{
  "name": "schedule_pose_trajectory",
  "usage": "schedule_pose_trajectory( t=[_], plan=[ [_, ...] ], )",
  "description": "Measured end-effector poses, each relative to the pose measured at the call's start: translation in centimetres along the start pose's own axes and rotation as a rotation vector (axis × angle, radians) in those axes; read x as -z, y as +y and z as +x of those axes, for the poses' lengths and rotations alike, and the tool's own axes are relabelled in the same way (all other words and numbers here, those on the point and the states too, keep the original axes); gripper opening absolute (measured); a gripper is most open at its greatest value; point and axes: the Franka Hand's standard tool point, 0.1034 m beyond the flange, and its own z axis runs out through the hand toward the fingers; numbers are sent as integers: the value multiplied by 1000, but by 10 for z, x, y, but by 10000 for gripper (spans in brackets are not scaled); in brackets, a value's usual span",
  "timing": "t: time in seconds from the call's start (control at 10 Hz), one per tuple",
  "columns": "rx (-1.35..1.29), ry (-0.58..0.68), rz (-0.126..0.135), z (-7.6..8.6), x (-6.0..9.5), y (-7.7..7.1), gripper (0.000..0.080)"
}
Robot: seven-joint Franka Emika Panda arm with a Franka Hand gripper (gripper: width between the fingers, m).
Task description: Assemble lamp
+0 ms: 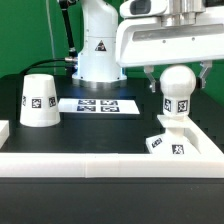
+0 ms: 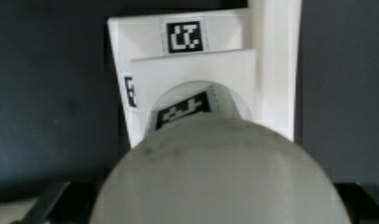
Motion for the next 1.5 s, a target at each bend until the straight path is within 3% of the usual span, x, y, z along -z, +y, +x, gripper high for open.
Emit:
schedule_pose_trajectory(
  t=[0.6, 1.1, 1.5],
  plan=[
    [-630, -26, 6, -5, -1, -5, 577],
    [-1009, -70, 39, -3, -3, -6, 577],
    [-1234, -89, 47, -4, -3, -9, 578]
  ],
)
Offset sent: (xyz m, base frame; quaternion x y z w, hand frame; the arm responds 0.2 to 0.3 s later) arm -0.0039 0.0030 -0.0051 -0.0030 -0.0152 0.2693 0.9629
